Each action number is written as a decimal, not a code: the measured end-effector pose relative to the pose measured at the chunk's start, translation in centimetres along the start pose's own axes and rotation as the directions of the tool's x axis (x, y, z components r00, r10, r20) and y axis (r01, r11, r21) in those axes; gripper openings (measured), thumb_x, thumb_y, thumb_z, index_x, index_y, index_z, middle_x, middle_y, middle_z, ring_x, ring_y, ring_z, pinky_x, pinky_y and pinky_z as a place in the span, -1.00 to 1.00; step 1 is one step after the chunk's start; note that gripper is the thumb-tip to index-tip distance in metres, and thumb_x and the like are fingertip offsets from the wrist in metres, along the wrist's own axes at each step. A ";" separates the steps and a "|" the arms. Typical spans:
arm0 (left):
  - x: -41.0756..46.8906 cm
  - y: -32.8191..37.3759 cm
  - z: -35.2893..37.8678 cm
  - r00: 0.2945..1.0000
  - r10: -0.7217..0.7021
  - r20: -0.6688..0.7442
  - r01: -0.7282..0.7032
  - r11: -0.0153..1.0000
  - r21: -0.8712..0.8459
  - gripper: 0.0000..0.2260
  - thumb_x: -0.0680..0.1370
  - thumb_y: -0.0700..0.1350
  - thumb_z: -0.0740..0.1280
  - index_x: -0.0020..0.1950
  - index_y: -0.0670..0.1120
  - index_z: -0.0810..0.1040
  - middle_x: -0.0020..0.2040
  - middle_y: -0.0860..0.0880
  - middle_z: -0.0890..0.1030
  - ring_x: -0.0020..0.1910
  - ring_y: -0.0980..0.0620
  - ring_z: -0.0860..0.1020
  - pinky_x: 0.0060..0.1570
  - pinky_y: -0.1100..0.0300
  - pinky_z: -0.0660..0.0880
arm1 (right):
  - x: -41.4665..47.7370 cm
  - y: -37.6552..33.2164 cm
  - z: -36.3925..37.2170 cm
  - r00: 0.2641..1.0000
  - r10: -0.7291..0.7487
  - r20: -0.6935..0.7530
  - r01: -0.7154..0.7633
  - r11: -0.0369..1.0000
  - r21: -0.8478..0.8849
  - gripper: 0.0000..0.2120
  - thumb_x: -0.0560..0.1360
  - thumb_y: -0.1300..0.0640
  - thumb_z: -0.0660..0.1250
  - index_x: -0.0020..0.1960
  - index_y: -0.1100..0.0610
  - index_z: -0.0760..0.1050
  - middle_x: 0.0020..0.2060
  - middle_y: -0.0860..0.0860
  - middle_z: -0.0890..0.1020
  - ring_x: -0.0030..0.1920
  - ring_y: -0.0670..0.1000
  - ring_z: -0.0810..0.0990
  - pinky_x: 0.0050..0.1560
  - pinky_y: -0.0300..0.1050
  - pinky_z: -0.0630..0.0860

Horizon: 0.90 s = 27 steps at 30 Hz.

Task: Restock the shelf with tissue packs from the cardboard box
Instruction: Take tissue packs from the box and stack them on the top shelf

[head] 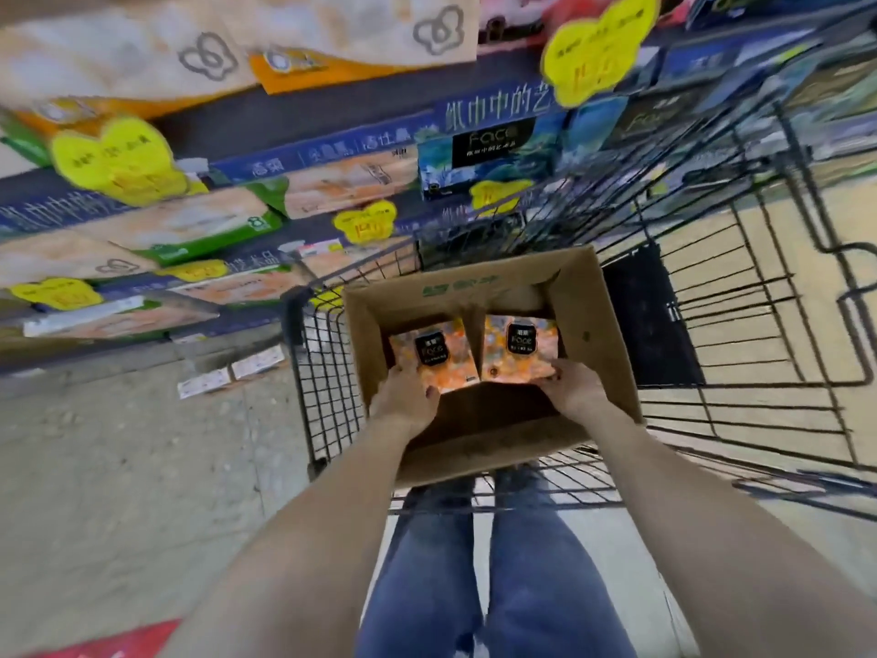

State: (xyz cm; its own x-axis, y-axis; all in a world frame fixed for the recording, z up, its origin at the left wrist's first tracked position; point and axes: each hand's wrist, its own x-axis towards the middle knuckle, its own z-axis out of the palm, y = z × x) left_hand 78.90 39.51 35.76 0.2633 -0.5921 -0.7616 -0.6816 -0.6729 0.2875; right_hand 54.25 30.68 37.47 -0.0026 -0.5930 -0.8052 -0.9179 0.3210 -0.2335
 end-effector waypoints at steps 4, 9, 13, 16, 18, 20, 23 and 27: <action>3.3 -0.1 2.2 0.996 -0.093 0.002 0.093 0.991 -0.101 -0.45 0.60 0.05 0.31 0.55 -0.12 0.31 0.35 -0.19 0.55 0.28 -0.24 0.57 0.24 -0.09 0.56 | 5.6 1.8 0.7 0.998 0.032 0.049 -0.033 0.999 0.028 -0.54 0.63 0.00 0.32 0.48 0.14 0.43 0.35 0.17 0.57 0.35 0.22 0.53 0.28 0.00 0.46; 8.4 -0.9 5.3 0.960 -0.278 0.028 0.279 0.950 -0.144 -0.39 0.68 0.02 0.31 0.62 -0.20 0.18 0.46 -0.25 0.47 0.38 -0.27 0.51 0.24 0.00 0.50 | 12.8 4.2 2.9 0.987 0.117 0.111 -0.126 0.989 0.072 -0.50 0.63 -0.02 0.31 0.49 0.16 0.39 0.40 0.21 0.52 0.34 0.23 0.53 0.13 -0.08 0.44; 11.4 -1.6 7.6 0.908 -0.415 0.058 0.414 0.867 -0.276 -0.35 0.69 0.05 0.29 0.64 -0.23 0.11 0.51 -0.24 0.42 0.43 -0.30 0.46 0.31 -0.06 0.46 | 16.4 6.2 5.0 0.966 0.158 0.205 -0.214 0.932 0.291 -0.29 0.60 -0.07 0.38 0.64 0.06 0.16 0.54 0.10 0.37 0.45 0.23 0.43 0.35 0.09 0.46; 12.7 -1.7 8.4 0.861 -0.505 0.058 0.485 0.782 -0.392 -0.25 0.65 0.08 0.37 0.66 -0.23 0.07 0.53 -0.24 0.40 0.46 -0.29 0.44 0.35 -0.06 0.46 | 18.0 7.0 6.0 0.962 0.159 0.222 -0.250 0.843 0.477 -0.44 0.59 0.00 0.41 0.53 0.04 0.34 0.46 0.03 0.44 0.39 0.14 0.48 0.22 0.04 0.46; 13.1 -1.6 8.7 0.853 -0.520 0.051 0.494 0.772 -0.400 -0.28 0.64 0.09 0.39 0.64 -0.20 0.16 0.54 -0.23 0.38 0.47 -0.27 0.43 0.36 -0.02 0.46 | 18.5 7.1 6.1 0.966 0.138 0.217 -0.238 0.802 0.548 -0.69 0.59 0.08 0.41 0.31 0.04 0.48 0.34 0.03 0.53 0.28 0.10 0.53 0.13 -0.03 0.42; 13.2 -1.1 8.7 0.851 -0.525 0.024 0.490 0.777 -0.396 -0.37 0.62 0.10 0.39 0.58 -0.16 0.29 0.51 -0.24 0.39 0.42 -0.28 0.46 0.33 -0.03 0.48 | 18.5 7.2 6.0 0.966 0.138 0.218 -0.242 0.772 0.588 -0.72 0.58 0.11 0.42 0.27 0.05 0.50 0.27 0.00 0.55 0.25 0.07 0.53 0.12 -0.03 0.42; 12.8 -0.1 8.3 0.847 -0.532 -0.009 0.478 0.769 -0.424 -0.43 0.62 0.05 0.38 0.56 -0.11 0.30 0.50 -0.23 0.32 0.38 -0.31 0.46 0.34 -0.09 0.49 | 18.2 7.1 5.6 0.963 0.146 0.228 -0.258 0.744 0.616 -0.55 0.56 0.16 0.44 0.43 0.10 0.47 0.31 0.02 0.58 0.24 0.06 0.57 0.13 -0.04 0.48; 12.2 0.4 7.1 0.857 -0.515 -0.024 0.422 0.728 -0.540 -0.39 0.62 -0.03 0.41 0.57 -0.11 0.20 0.50 -0.20 0.37 0.39 -0.27 0.46 0.30 -0.07 0.49 | 18.2 6.7 5.3 0.957 0.194 0.217 -0.290 0.694 0.659 -0.30 0.43 0.12 0.58 0.49 0.05 0.38 0.37 0.07 0.54 0.25 0.14 0.59 0.23 0.07 0.55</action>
State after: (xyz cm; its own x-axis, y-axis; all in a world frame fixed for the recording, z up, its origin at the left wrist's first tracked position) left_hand 76.95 35.16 22.50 0.5926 -0.1717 -0.7870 -0.0163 -0.9794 0.2013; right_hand 50.10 25.94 18.39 -0.0939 -0.3448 -0.9340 -0.3753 0.8812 -0.2876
